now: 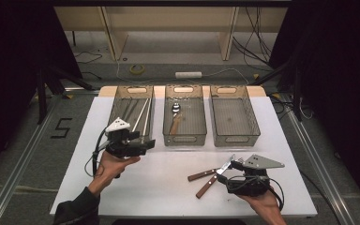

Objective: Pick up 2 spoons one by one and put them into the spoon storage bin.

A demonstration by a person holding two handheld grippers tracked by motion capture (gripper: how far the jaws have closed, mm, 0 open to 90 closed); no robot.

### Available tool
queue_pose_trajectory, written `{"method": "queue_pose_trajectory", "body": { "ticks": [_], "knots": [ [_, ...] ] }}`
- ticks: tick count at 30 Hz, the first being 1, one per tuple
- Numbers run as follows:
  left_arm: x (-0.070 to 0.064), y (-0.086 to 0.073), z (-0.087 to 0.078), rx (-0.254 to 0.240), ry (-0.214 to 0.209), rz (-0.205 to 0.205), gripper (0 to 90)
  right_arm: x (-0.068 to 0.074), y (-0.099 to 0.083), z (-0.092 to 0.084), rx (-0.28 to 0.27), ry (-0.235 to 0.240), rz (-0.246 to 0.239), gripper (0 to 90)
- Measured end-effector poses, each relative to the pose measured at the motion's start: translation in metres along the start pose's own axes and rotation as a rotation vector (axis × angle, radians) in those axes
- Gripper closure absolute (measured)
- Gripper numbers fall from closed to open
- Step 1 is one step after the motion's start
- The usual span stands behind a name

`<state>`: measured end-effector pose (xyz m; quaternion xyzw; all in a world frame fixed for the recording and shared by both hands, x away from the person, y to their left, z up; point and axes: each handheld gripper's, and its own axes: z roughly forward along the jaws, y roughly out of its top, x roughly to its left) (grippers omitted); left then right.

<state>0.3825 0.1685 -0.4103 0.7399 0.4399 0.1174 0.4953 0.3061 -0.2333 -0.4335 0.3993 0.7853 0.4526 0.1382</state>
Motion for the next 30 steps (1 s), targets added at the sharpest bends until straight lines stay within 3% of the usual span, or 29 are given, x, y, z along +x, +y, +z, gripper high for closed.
{"method": "queue_pose_trajectory", "body": {
  "ticks": [5, 8, 16, 23, 30],
  "knots": [
    [-0.006, -0.019, -0.015, -0.027, -0.021, -0.009, 19.8, 0.006, 0.003, 0.006, 0.007, 0.015, -0.014, 27.1],
    [-0.008, -0.026, -0.021, -0.039, -0.01, 0.017, 19.7, 0.008, 0.006, 0.011, 0.01, 0.024, -0.018, 27.1],
    [-0.013, -0.032, -0.028, -0.038, -0.009, 0.053, 19.3, 0.013, 0.012, 0.026, 0.023, 0.045, -0.023, 27.1],
    [-0.014, -0.039, -0.03, -0.03, -0.029, 0.059, 16.9, 0.016, 0.018, 0.038, 0.036, 0.062, -0.034, 27.0],
    [-0.015, -0.041, -0.036, -0.044, -0.022, 0.057, 16.5, 0.02, 0.022, 0.05, 0.055, 0.069, -0.044, 27.0]
  ]
}}
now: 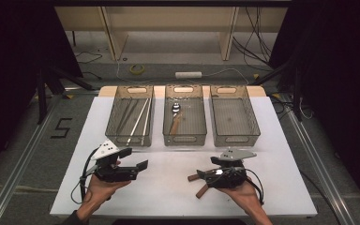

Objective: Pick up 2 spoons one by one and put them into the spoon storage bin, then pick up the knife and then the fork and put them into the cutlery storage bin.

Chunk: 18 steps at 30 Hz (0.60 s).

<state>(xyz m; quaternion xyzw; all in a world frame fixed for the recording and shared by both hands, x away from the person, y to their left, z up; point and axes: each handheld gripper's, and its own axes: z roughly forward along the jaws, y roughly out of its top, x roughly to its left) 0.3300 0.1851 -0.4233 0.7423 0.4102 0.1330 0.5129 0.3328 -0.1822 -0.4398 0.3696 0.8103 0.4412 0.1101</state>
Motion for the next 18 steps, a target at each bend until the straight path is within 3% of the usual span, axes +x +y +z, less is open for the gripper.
{"method": "queue_pose_trajectory", "body": {
  "ticks": [5, 18],
  "knots": [
    [0.0, -0.001, -0.002, -0.006, 0.006, 0.008, 16.5, 0.002, 0.003, 0.007, 0.011, 0.012, -0.014, 30.9],
    [-0.006, -0.002, -0.001, 0.008, 0.025, 0.047, 16.6, 0.005, 0.007, 0.03, 0.076, 0.021, -0.038, 73.2]
  ]
}}
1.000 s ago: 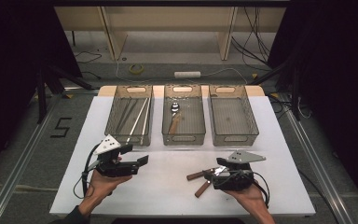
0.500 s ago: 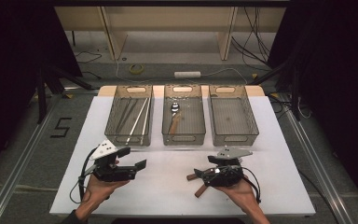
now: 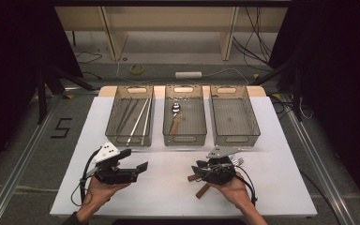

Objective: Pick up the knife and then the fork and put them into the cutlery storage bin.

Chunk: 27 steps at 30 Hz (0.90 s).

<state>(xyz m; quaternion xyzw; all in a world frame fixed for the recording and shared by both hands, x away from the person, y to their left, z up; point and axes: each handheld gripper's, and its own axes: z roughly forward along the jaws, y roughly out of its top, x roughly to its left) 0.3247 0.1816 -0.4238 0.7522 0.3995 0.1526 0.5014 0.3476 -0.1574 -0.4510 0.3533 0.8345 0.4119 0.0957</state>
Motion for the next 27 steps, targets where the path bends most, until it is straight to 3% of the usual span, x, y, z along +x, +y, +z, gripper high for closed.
{"method": "queue_pose_trajectory", "body": {
  "ticks": [8, 27],
  "knots": [
    [-0.003, -0.001, -0.001, -0.002, -0.003, 0.014, 16.5, 0.005, 0.002, 0.017, 0.057, -0.024, -0.022, 90.0],
    [-0.003, -0.001, -0.001, 0.004, 0.0, 0.025, 16.6, 0.004, -0.006, 0.044, 0.187, -0.035, -0.013, 90.0]
  ]
}}
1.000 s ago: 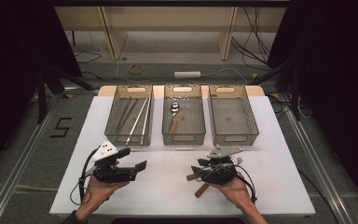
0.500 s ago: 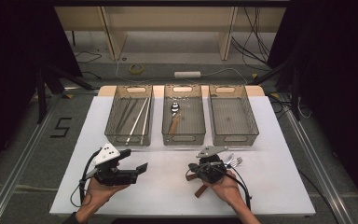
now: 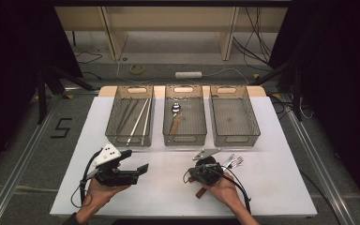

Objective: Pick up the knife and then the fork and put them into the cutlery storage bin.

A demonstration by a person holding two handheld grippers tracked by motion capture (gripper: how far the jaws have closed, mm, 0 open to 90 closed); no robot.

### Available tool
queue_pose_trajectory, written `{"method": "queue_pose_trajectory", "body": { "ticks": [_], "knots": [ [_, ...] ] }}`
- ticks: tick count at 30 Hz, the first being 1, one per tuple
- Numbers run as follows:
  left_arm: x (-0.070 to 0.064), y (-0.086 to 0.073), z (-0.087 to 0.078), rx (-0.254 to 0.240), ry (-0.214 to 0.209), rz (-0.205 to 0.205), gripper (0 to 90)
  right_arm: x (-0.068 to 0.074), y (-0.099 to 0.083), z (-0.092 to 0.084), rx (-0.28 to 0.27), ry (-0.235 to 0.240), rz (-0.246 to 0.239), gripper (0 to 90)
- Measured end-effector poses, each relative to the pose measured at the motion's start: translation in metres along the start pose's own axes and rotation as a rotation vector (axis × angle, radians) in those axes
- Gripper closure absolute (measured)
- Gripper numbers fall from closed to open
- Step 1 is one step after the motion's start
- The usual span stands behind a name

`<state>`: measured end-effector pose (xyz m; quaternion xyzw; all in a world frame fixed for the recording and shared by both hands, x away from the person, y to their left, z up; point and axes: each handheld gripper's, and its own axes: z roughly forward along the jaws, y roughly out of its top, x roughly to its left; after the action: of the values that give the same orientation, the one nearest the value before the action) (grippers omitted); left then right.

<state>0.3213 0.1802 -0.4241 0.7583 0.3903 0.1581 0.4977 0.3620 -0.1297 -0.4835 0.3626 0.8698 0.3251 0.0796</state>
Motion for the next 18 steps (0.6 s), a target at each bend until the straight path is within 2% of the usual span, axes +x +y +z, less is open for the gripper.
{"method": "queue_pose_trajectory", "body": {
  "ticks": [10, 18],
  "knots": [
    [0.001, 0.0, 0.0, -0.003, 0.001, -0.001, 16.5, 0.004, -0.001, -0.004, 0.045, 0.038, 0.005, 90.0],
    [0.001, 0.0, -0.001, -0.003, 0.008, -0.001, 16.5, 0.004, -0.008, -0.013, 0.09, 0.069, -0.018, 90.0]
  ]
}}
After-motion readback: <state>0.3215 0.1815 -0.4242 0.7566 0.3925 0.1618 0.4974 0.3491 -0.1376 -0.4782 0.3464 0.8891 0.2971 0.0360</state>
